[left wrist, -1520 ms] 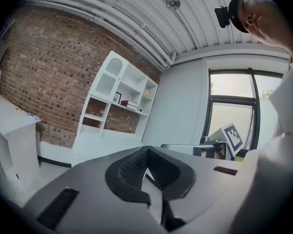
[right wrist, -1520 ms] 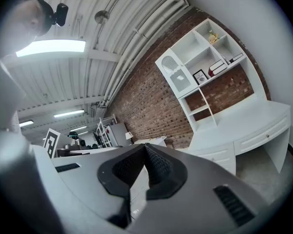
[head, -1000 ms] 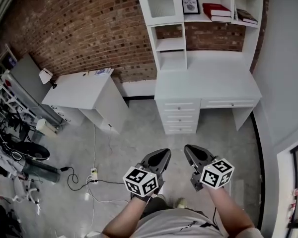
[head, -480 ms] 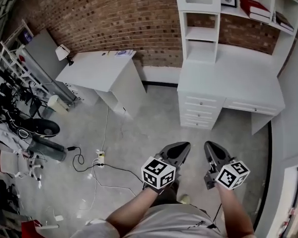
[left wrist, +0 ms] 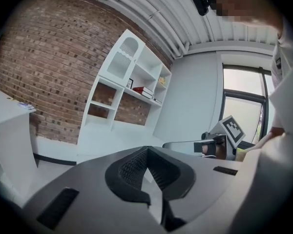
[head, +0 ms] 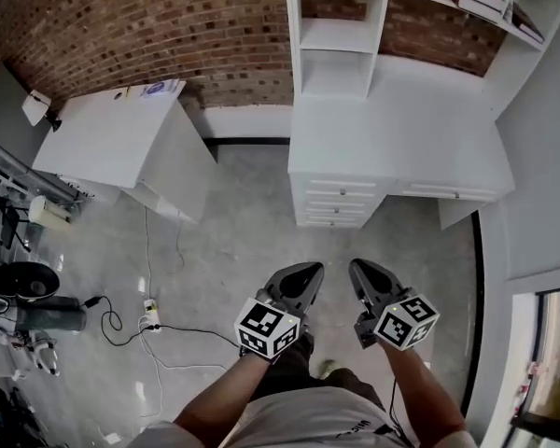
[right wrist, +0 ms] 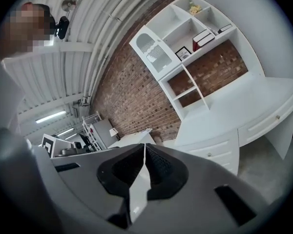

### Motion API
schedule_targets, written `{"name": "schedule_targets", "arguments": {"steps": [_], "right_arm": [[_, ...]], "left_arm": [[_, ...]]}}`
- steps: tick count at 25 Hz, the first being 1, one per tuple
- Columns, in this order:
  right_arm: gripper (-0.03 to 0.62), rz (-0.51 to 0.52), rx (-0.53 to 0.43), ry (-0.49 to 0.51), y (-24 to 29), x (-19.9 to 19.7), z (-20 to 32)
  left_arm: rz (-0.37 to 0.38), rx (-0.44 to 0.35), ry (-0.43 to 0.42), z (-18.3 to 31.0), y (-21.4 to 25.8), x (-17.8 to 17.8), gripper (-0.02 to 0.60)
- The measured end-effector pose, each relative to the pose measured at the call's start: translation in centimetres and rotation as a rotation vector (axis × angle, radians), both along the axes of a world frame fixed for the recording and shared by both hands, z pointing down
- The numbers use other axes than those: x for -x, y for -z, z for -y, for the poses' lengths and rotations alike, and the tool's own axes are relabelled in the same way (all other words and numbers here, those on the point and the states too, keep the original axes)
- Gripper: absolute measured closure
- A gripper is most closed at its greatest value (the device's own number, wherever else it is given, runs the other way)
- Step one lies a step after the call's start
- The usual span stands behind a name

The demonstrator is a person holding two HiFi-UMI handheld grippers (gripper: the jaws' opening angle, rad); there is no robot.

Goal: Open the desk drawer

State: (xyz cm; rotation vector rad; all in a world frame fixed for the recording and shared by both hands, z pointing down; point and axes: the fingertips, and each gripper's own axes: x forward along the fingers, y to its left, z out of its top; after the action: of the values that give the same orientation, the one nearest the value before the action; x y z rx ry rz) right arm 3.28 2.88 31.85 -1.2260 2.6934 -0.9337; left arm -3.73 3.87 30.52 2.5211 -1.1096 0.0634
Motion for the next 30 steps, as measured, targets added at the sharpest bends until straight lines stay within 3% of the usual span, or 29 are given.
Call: {"name": "schedule_targets", "arguments": {"steps": [11, 30], "right_arm": [[0.574, -0.097, 0.093, -0.092, -12.4, 0.3, 11.9], [0.572, -0.161, 0.243, -0.162, -45.6, -3.6, 26.5]], "left_arm": [[0.034, -0.002, -0.044, 12.3, -11.0, 2.0, 0.569], [0.075, 0.037, -0.037, 25.4, -39.3, -1.4, 0.569]]}}
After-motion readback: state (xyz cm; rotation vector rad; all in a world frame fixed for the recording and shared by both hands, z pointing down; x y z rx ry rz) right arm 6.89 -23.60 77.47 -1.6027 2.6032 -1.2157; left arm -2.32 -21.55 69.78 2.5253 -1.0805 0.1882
